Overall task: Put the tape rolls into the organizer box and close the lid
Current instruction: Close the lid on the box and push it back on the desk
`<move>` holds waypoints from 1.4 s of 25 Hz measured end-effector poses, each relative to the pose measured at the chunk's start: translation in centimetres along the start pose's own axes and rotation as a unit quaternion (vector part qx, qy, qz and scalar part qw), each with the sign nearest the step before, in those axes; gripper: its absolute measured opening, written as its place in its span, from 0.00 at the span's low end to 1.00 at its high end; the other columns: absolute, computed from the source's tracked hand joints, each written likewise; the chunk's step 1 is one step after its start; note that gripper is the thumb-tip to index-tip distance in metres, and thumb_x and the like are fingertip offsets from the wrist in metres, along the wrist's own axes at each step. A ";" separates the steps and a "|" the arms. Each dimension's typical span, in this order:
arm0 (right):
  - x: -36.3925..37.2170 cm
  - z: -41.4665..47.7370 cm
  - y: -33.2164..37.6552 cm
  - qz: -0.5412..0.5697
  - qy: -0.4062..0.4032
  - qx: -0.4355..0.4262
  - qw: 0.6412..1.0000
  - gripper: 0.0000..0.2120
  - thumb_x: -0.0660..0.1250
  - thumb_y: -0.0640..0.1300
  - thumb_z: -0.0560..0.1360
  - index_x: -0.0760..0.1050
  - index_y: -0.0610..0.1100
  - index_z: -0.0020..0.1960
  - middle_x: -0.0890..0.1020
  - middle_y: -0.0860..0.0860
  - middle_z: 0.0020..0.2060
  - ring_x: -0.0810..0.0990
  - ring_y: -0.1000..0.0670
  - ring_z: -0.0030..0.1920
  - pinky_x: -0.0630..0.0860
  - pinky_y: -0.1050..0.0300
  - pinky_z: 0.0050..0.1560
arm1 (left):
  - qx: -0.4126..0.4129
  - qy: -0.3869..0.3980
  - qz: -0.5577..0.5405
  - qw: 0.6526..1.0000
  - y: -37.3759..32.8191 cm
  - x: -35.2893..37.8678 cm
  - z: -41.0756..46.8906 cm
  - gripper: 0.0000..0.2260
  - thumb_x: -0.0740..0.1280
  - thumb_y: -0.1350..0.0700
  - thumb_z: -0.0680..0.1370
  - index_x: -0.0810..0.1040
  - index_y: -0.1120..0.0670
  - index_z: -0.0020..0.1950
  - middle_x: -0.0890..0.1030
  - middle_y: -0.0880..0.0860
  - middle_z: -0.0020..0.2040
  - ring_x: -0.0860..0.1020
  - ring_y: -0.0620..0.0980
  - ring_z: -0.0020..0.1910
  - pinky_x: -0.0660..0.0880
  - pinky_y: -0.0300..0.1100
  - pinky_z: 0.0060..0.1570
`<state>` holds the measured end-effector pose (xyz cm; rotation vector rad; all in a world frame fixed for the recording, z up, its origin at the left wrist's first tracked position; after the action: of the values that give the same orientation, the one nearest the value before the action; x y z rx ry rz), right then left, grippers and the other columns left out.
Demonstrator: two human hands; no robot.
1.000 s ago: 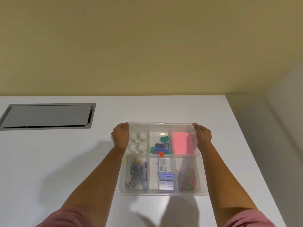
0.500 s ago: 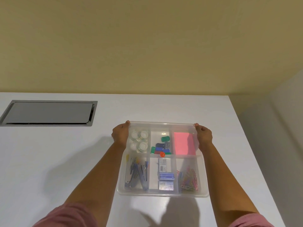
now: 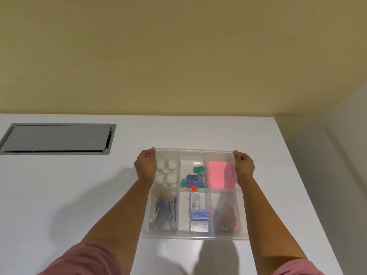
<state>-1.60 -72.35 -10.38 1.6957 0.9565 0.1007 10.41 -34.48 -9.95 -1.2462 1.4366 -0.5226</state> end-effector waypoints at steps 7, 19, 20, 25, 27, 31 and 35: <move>-0.8 -1.6 0.0 -0.044 0.038 -0.023 0.998 0.15 0.62 0.46 0.80 0.75 0.40 0.63 0.79 0.43 0.60 0.76 0.43 0.61 0.70 0.56 0.55 | 0.047 0.027 0.069 0.996 -0.4 -0.8 -1.7 0.15 0.57 0.53 0.83 0.78 0.60 0.59 0.82 0.61 0.55 0.79 0.62 0.56 0.74 0.46 0.55; -5.1 -9.1 -5.7 -0.049 0.104 -0.009 0.993 0.15 0.62 0.47 0.80 0.77 0.38 0.61 0.81 0.40 0.58 0.77 0.41 0.56 0.72 0.48 0.62 | 0.002 0.024 0.101 0.995 4.4 -5.8 -9.6 0.14 0.58 0.57 0.82 0.80 0.62 0.58 0.82 0.63 0.56 0.77 0.62 0.58 0.72 0.47 0.57; -5.4 -9.6 -6.1 -0.055 0.108 -0.009 0.993 0.15 0.62 0.47 0.80 0.77 0.38 0.61 0.81 0.40 0.57 0.77 0.40 0.57 0.72 0.47 0.63 | -0.007 0.020 0.098 0.995 4.9 -6.3 -10.4 0.14 0.58 0.57 0.82 0.80 0.62 0.58 0.82 0.63 0.56 0.77 0.62 0.58 0.72 0.47 0.57; -6.8 -12.0 -8.4 -0.053 0.139 0.014 0.989 0.15 0.63 0.47 0.80 0.77 0.38 0.60 0.79 0.44 0.49 0.73 0.46 0.48 0.71 0.51 0.53 | -0.050 -0.014 0.065 0.997 7.7 -8.7 -14.2 0.13 0.61 0.57 0.81 0.82 0.63 0.54 0.82 0.63 0.56 0.77 0.63 0.59 0.72 0.46 0.57; -7.4 -13.0 -9.4 -0.025 0.148 0.031 0.988 0.15 0.64 0.46 0.79 0.77 0.38 0.60 0.77 0.46 0.47 0.73 0.46 0.47 0.71 0.53 0.49 | -0.074 -0.022 0.035 0.996 9.0 -9.2 -15.4 0.13 0.62 0.57 0.80 0.83 0.64 0.53 0.83 0.65 0.53 0.78 0.65 0.56 0.76 0.49 0.58; -8.0 -14.7 -10.9 0.066 0.171 0.070 0.981 0.14 0.65 0.43 0.79 0.76 0.35 0.60 0.78 0.44 0.51 0.75 0.46 0.51 0.75 0.54 0.54 | -0.154 -0.022 -0.037 0.987 11.2 -9.3 -16.6 0.12 0.65 0.57 0.78 0.82 0.65 0.48 0.83 0.68 0.49 0.81 0.66 0.54 0.78 0.55 0.58; -8.2 -15.2 -10.9 0.079 0.175 0.063 0.979 0.14 0.65 0.39 0.79 0.76 0.35 0.62 0.79 0.43 0.51 0.76 0.46 0.51 0.75 0.54 0.57 | -0.197 0.000 -0.065 0.978 12.0 -9.0 -16.4 0.13 0.66 0.57 0.77 0.73 0.53 0.32 0.78 0.58 0.47 0.79 0.56 0.51 0.76 0.52 0.62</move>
<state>-20.77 -65.30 -10.79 1.9085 1.1011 0.4658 -10.61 -27.52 -11.38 -1.6615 1.5122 -0.3320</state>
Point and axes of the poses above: each hand's wrist, its own z-axis towards the middle knuckle, its own x-axis out of the palm, y = z × x, the point moved 10 cm from there along z, towards the middle knuckle
